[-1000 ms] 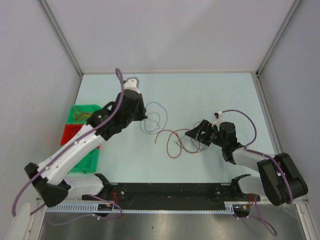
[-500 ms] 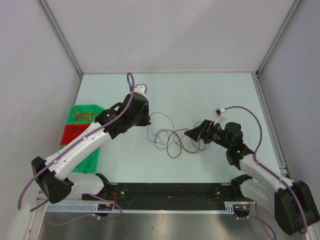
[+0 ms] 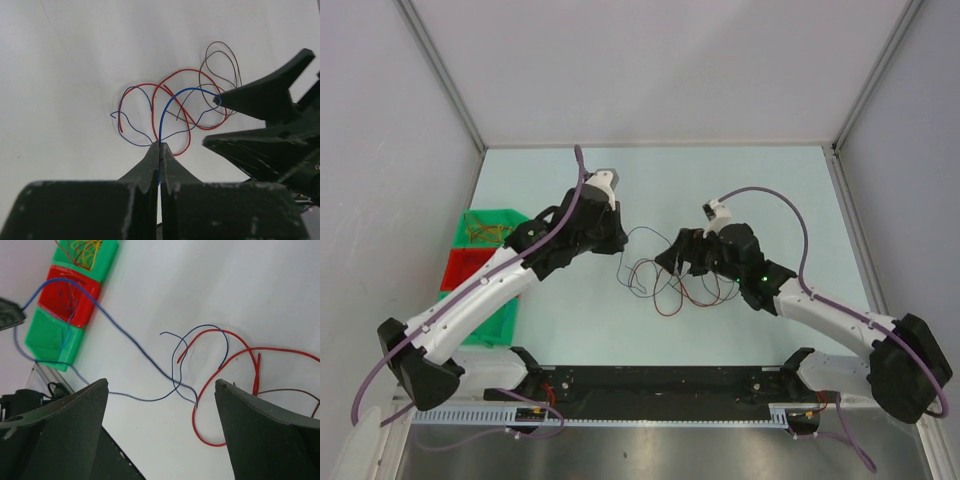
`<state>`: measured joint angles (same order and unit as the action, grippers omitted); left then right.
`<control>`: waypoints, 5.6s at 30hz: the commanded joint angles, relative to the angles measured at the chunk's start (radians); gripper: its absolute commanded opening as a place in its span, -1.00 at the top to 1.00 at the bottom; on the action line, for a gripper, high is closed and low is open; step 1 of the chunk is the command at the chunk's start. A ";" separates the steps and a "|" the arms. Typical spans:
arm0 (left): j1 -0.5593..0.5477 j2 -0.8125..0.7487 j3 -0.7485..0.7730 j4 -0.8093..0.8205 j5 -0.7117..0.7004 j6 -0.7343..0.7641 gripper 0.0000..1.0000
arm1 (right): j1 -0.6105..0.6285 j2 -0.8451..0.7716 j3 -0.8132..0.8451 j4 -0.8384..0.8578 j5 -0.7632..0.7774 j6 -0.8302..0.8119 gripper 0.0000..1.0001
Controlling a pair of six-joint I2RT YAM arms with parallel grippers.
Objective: Untangle the cables
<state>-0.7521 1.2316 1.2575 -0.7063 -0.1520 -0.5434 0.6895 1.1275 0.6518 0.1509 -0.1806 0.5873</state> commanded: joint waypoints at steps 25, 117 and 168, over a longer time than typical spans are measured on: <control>0.004 -0.262 -0.031 -0.042 0.059 0.126 -0.54 | 0.217 -0.012 0.408 -0.197 0.328 -0.116 1.00; 0.566 -0.379 0.458 -0.532 -0.744 0.063 0.99 | 0.326 0.055 0.115 -0.386 0.464 0.003 -0.50; 1.692 -0.454 -0.506 -0.133 0.190 -0.131 0.99 | 0.326 0.133 -0.067 -0.117 0.302 -0.053 -0.49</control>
<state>0.9096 0.8120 0.7406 -0.8852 -0.0444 -0.6285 1.0107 1.2495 0.5861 -0.0154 0.1143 0.5404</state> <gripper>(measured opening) 0.009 0.743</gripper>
